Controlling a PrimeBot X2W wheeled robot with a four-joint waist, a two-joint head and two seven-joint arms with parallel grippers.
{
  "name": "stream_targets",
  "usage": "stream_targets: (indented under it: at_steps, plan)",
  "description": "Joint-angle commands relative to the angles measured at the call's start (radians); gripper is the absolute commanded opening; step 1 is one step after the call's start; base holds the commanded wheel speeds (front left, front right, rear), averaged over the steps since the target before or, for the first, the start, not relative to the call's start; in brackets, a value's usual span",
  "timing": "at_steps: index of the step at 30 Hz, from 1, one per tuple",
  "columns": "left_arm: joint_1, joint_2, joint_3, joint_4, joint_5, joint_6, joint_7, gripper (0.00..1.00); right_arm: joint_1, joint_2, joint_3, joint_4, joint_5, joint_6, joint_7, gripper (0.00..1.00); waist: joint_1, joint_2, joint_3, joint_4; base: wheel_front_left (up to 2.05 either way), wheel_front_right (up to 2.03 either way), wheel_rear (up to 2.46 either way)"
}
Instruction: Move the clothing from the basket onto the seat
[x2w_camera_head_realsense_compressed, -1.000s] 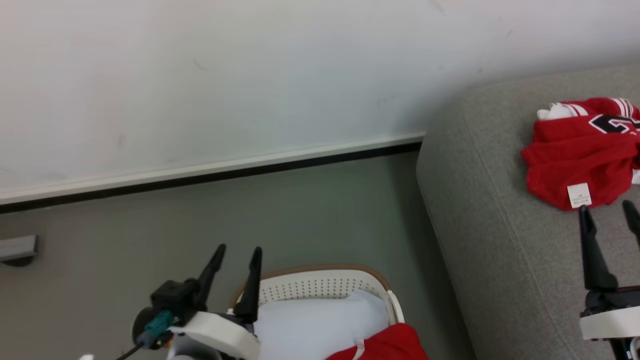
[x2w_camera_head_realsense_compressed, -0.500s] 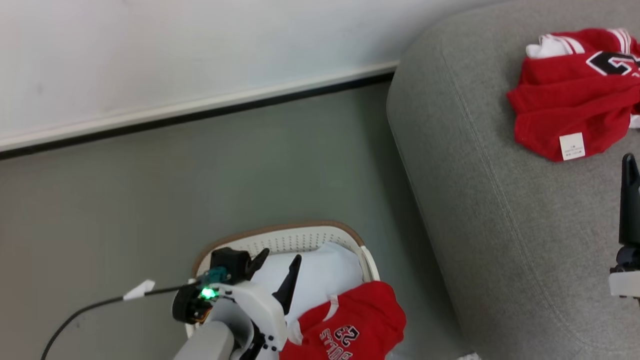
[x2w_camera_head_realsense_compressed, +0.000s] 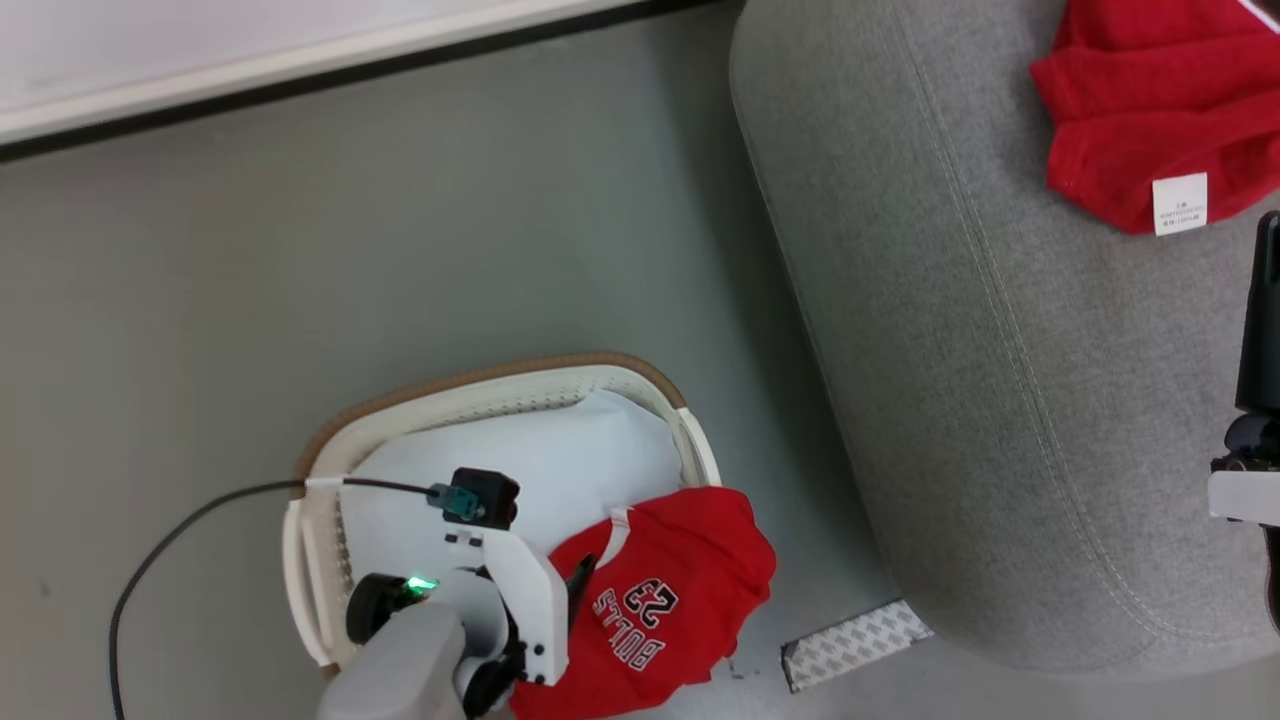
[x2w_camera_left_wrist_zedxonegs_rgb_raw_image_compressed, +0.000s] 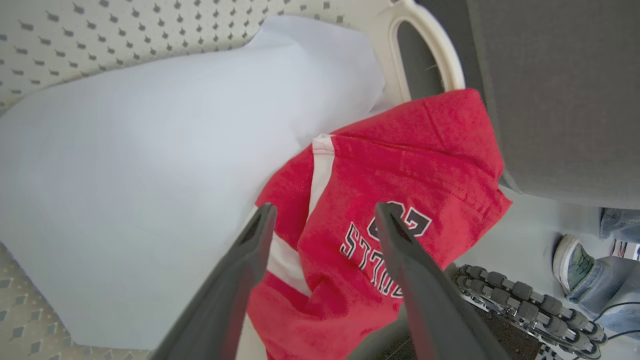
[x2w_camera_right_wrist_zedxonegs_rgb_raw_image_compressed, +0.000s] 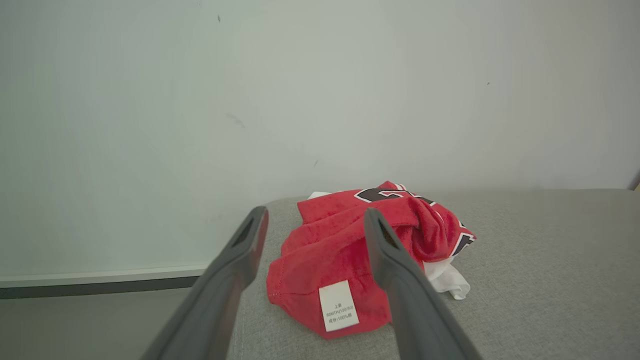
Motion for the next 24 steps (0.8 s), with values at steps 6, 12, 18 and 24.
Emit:
stream_targets:
  at_steps: [6,12,18,24]
  plan:
    - [-0.074,0.031,-0.039,0.107,-0.060,-0.002,0.119,1.00,-0.049,0.025,0.011,-0.005,0.008,-0.002,-0.003,1.00,-0.0003,0.0000,0.098,-0.062,0.00,0.00,0.00]
    - [-0.112,0.054,-0.058,0.179,-0.105,-0.001,0.223,1.00,-0.076,0.056,0.019,-0.002,0.010,-0.002,-0.003,1.00,-0.0003,0.0000,0.150,-0.100,0.00,0.00,0.00]
    - [-0.128,0.070,-0.082,0.186,-0.160,-0.001,0.349,1.00,-0.096,0.088,0.030,0.007,0.018,-0.002,-0.003,1.00,-0.0003,0.0000,0.185,-0.135,0.00,0.00,0.00]
    - [-0.144,0.096,-0.109,0.179,-0.207,-0.001,0.483,1.00,-0.114,0.111,0.043,0.011,0.027,-0.002,-0.003,1.00,-0.0003,0.0000,0.235,-0.170,0.00,0.00,0.00]
